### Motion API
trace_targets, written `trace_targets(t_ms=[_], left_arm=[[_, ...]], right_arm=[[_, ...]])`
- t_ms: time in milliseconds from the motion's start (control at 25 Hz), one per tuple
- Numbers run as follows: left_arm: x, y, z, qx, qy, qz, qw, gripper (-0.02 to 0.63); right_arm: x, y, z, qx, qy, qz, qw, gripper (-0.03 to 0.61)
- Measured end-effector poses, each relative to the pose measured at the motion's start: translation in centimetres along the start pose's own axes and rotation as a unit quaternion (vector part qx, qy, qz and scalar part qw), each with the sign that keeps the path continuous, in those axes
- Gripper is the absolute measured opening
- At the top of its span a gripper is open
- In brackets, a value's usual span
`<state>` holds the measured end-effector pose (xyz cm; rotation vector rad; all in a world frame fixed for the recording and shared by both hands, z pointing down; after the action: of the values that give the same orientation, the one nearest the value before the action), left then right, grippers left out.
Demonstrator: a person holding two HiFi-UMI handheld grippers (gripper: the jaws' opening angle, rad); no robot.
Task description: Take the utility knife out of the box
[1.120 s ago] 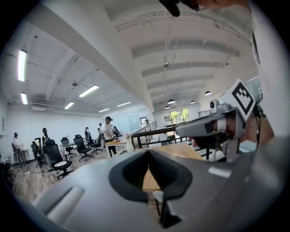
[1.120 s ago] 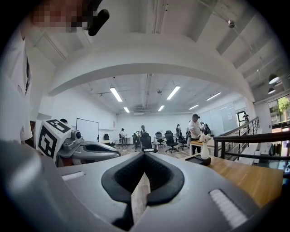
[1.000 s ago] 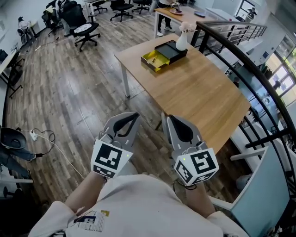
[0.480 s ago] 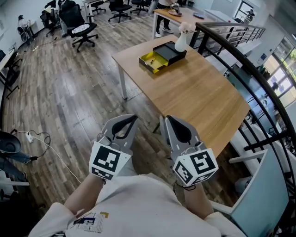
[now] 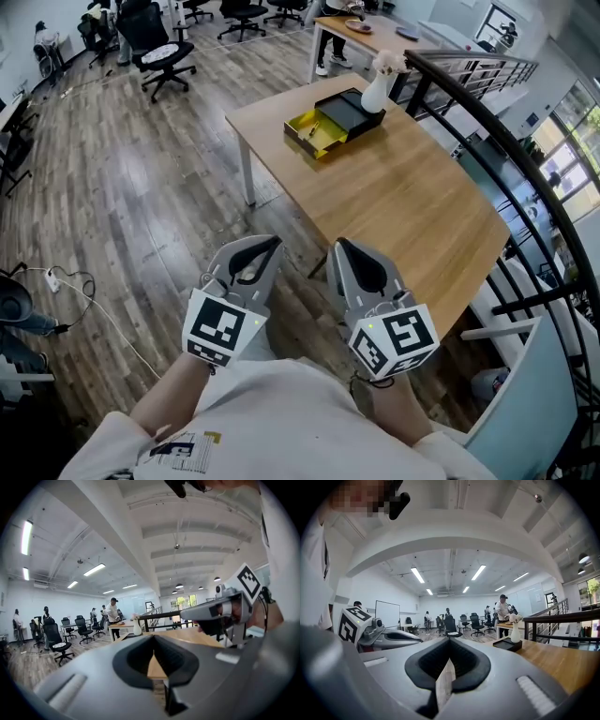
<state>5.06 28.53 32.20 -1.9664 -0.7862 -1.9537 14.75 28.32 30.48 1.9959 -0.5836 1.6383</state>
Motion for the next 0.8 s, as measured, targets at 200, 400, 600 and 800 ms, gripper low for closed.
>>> trace_targets(t_ms=[200,400,600,800], left_arm=[[-0.4,2.8,-4.3,0.001,0.001,-0.003,1.0,0.002],[-0.6,6.9,-8.8,0.015,0.005,-0.019,0.9997,0.002],[-1.7,11.3,-13.5,0.037,0.009,-0.033,0.9987,0.002],[-2.9,16.0,-19.5,0.057,0.01,-0.04,0.9975,0.002]], right_arm=[[0.2,4.6,1.6,0.004,0.005,-0.002,1.0,0.001],[1.2,9.8,3.7,0.017,0.013,-0.02,1.0,0.0],[1.8,15.6,6.1,0.032,0.018,-0.048,0.998,0.002],[1.3,23.2,8.7,0.044,0.012,-0.057,0.997,0.002]])
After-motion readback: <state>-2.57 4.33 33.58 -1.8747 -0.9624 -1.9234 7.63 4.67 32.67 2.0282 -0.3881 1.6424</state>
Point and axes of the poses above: the fingertips, and each gripper's own axes: y forward along the fingers, z to its right, x out of its underside, the point moved 1 cm from there along -y, backward along the fingers, and after that the axes turned 14 degrees about -y, right-handed, at the moved point
